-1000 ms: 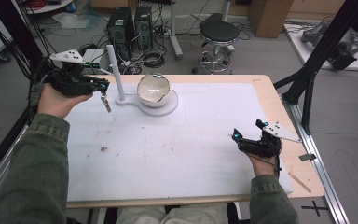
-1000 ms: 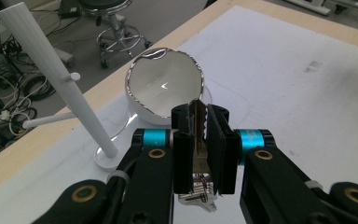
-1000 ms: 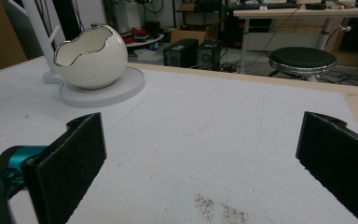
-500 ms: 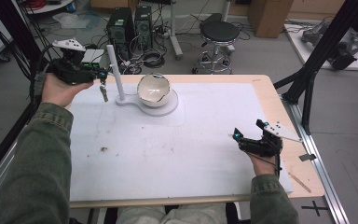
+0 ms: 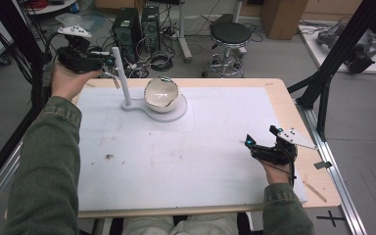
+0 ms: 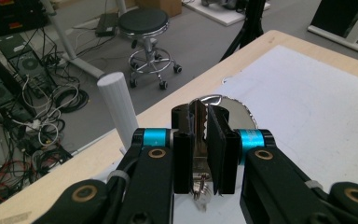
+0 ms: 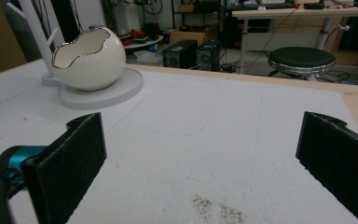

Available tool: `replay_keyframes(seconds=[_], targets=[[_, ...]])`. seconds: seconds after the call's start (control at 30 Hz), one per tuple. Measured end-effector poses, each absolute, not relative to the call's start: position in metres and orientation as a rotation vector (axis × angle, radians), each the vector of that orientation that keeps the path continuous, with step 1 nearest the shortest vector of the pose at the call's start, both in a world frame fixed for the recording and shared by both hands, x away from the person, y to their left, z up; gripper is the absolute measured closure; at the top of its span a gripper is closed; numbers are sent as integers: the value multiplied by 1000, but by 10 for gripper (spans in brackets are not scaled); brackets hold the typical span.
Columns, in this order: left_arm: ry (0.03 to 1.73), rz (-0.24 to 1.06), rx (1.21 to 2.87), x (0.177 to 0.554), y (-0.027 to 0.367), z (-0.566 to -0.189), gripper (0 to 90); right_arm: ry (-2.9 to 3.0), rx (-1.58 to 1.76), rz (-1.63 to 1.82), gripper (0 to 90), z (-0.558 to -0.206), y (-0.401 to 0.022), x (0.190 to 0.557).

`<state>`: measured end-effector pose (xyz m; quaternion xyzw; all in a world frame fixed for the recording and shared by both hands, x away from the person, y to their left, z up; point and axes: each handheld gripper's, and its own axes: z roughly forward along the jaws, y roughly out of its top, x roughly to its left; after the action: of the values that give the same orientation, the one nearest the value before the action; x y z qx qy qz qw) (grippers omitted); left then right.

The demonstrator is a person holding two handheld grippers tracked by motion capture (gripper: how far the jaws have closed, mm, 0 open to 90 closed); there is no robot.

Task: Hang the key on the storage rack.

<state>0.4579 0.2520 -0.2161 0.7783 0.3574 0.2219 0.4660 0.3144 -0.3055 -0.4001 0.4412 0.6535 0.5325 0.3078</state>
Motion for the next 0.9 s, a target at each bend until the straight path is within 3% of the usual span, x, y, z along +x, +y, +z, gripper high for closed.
replay_keyframes(seconds=[0.9], targets=[[970,543,1815,499,258,-238,809,1730,1151,1391,5,-400,-307,307]])
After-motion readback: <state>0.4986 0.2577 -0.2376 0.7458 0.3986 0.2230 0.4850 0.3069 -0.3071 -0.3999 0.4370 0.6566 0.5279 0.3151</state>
